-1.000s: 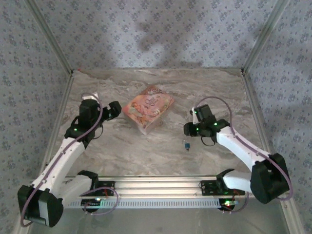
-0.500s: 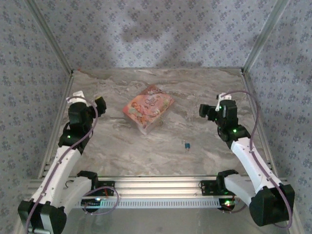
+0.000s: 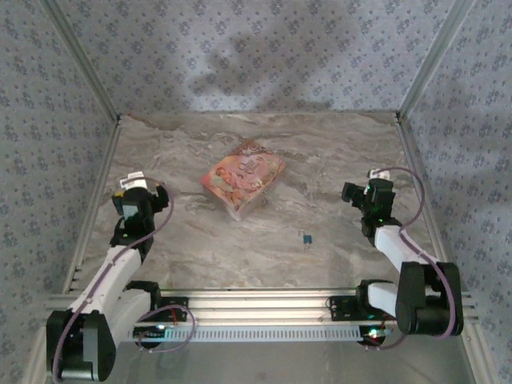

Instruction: Unlock the padlock with the key

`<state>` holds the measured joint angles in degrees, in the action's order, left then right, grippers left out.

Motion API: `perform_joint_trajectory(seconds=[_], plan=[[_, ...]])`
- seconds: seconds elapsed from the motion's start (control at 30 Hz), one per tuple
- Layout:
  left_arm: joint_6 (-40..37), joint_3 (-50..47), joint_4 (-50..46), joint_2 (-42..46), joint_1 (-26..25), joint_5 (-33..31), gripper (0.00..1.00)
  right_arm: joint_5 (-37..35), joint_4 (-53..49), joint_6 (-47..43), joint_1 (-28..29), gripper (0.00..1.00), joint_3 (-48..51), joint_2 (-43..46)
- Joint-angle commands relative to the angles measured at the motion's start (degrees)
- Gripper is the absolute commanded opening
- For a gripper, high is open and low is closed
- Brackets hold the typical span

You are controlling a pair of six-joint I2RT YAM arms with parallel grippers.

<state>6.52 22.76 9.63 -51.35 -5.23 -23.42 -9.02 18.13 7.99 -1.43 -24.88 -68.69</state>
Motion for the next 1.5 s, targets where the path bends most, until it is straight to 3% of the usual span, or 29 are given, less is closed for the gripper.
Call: perform_joint_trajectory(seconds=[0.0, 0.27, 0.43, 0.5, 0.8, 1.0, 1.03, 1.1, 1.47], plan=[[-1.16, -1.62, 5.36, -2.05, 1.21, 2.28, 0.98, 1.04, 11.73, -2.33, -0.27, 1.00, 1.41, -3.71], [-2.90, -3.69, 14.20, -9.33, 2.95, 9.12, 0.98, 3.16, 22.96, -7.82, -0.24, 1.00, 2.84, -10.96], [-5.08, -4.13, 19.31, -13.48, 2.91, 12.35, 0.98, 5.72, 36.01, -8.77, -0.28, 1.00, 5.60, -19.43], [-5.66, -4.24, 21.49, -15.24, 2.89, 13.77, 0.98, 5.85, 29.68, -8.64, -0.42, 1.00, 3.31, -18.21], [-7.05, -4.35, 35.47, -24.37, 4.27, 20.95, 0.98, 5.86, 29.41, -8.69, -0.34, 1.00, 2.85, -18.69], [-6.17, -5.04, 48.09, -35.86, 6.49, 24.39, 0.98, 5.79, 29.51, -8.78, -0.26, 1.00, 2.91, -18.68], [-6.21, -4.20, 48.26, -37.07, 6.70, 25.04, 0.98, 5.78, 29.51, -8.78, -0.28, 1.00, 3.00, -18.68], [-5.14, 0.42, 37.21, -35.84, 7.19, 23.89, 0.98, 5.70, 29.58, -8.87, -0.18, 1.00, 2.92, -18.67], [-4.88, 0.88, 36.96, -36.45, 7.04, 22.45, 0.98, 5.32, 29.50, -9.12, 0.11, 1.00, 2.88, -18.69]])
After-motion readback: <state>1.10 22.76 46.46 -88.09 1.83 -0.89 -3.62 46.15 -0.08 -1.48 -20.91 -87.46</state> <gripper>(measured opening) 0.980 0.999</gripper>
